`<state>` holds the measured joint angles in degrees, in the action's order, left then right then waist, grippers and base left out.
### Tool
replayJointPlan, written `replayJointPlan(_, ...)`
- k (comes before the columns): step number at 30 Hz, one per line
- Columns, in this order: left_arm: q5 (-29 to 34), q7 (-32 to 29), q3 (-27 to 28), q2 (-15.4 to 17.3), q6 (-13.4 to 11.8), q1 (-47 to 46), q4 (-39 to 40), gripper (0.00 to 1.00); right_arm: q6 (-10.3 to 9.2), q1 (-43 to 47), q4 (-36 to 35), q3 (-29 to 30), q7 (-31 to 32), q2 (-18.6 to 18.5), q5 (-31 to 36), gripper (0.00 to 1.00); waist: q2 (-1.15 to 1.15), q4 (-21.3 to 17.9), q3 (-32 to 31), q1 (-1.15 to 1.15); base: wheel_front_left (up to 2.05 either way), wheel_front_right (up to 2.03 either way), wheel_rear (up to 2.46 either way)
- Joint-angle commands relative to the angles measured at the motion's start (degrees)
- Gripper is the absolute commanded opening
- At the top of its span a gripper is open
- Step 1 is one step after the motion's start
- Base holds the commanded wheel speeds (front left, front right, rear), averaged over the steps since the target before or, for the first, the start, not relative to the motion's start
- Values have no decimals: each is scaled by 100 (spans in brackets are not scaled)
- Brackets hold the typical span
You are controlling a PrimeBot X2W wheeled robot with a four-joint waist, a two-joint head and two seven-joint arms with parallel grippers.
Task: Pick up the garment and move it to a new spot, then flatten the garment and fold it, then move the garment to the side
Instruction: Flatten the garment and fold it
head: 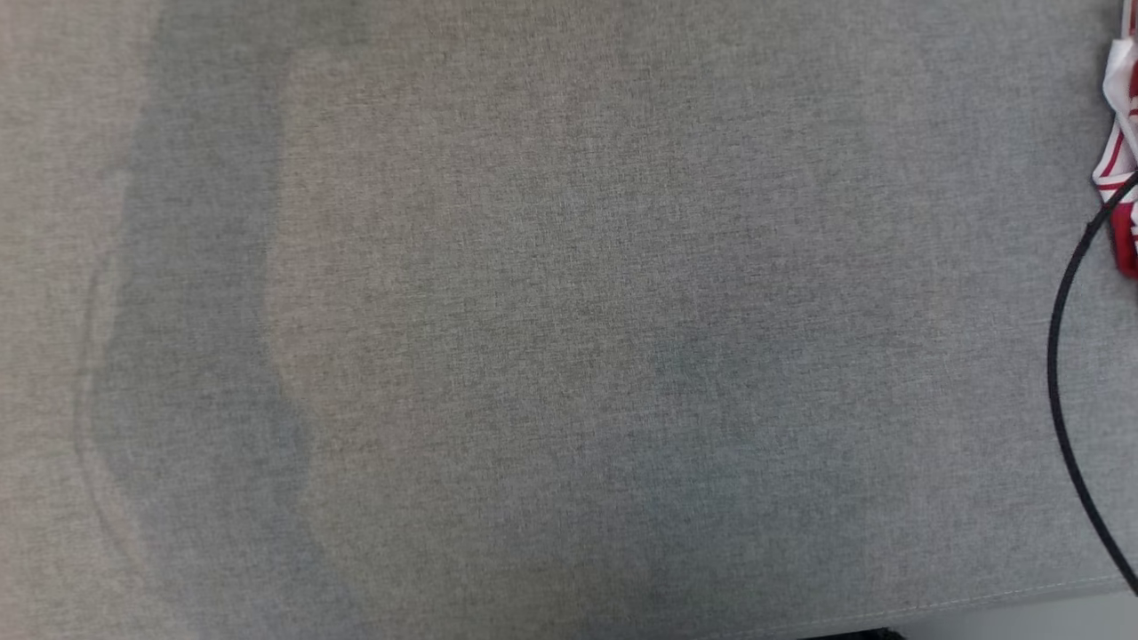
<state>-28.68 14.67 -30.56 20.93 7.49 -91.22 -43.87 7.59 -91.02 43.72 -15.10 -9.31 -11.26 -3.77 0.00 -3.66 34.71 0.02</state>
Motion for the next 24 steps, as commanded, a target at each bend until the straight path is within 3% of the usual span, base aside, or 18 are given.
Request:
replayJointPlan(1,-10,42,-6,-44,-24,134,-106,0,-19,109,241,26,-136,45,15,0,0,-95,382,-2,0,0,0)
replayJointPlan(6,-32,53,289,-315,-12,839,31,0,-18,545,941,57,-435,177,-13,0,0,5,336,-2,0,0,0)
replayJointPlan(11,32,55,512,-518,-7,1884,415,0,-18,1205,1438,-514,-549,217,-87,0,0,80,159,-2,0,0,0)
replayJointPlan(15,-22,55,615,-598,-6,2738,744,0,-18,1744,1598,-1093,-581,85,-261,0,0,158,-125,-2,0,0,0)
replayJointPlan(24,-129,57,257,-555,-6,4459,1329,0,-18,2755,1589,-2407,-529,-531,-1097,0,0,348,-1004,-2,0,0,0)
